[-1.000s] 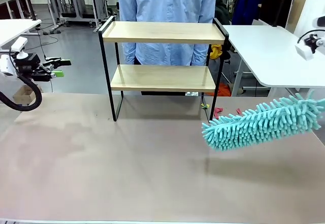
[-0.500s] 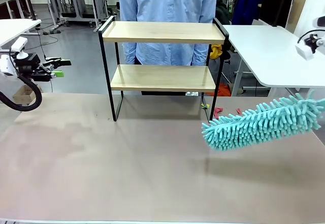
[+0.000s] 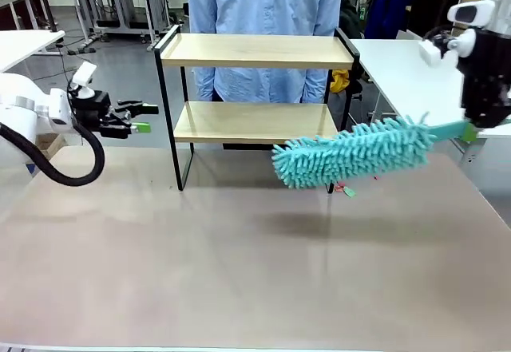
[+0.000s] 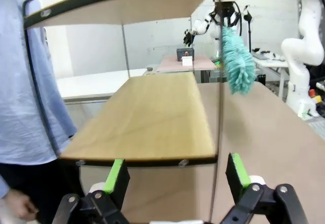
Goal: Clean the shelf.
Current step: Hand the Duster back to the human.
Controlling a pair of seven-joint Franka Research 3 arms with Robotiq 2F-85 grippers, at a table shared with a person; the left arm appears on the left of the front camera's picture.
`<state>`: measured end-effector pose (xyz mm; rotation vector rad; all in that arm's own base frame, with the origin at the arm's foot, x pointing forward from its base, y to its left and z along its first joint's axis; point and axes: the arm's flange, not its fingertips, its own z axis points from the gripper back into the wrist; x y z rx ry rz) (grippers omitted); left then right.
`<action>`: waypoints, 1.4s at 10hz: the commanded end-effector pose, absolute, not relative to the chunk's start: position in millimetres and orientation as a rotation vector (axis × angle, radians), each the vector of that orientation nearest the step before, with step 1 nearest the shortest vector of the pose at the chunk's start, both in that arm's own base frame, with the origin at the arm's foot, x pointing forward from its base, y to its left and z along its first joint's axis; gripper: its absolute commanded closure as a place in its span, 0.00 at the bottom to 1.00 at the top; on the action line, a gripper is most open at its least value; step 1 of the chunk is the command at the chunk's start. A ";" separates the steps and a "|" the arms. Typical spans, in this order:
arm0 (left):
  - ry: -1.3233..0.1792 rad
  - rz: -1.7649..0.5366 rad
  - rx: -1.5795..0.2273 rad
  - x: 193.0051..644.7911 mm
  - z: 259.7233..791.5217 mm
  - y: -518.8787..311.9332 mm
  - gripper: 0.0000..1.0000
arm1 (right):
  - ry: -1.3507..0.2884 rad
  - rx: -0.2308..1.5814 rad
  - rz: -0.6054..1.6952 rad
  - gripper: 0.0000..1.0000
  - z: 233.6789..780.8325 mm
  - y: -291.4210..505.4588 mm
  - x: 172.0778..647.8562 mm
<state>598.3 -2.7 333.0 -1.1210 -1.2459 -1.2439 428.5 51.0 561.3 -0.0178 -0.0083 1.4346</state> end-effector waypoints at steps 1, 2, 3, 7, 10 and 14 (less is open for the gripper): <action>-1.330 -1.146 -1.130 545.1 334.2 -17.5 0.00 | -0.154 0.024 1.572 0.88 557.5 51.8 437.4; -1.338 -1.112 -1.123 524.7 333.6 -27.0 0.00 | -0.216 0.027 1.611 0.88 554.5 58.9 440.0; -1.341 -1.085 -1.100 501.0 334.4 -36.8 0.00 | -0.260 0.056 1.659 0.88 550.3 66.2 440.8; -1.343 -1.056 -1.060 453.2 330.8 -58.4 0.00 | -0.318 0.090 1.746 0.88 539.7 80.4 440.7; -1.325 -1.059 -1.089 459.2 331.4 -46.0 0.00 | -0.265 0.061 1.700 0.88 546.4 79.5 441.0; -1.333 -1.057 -1.092 456.7 329.7 -51.1 0.00 | -0.339 0.093 1.715 0.88 534.0 87.6 446.0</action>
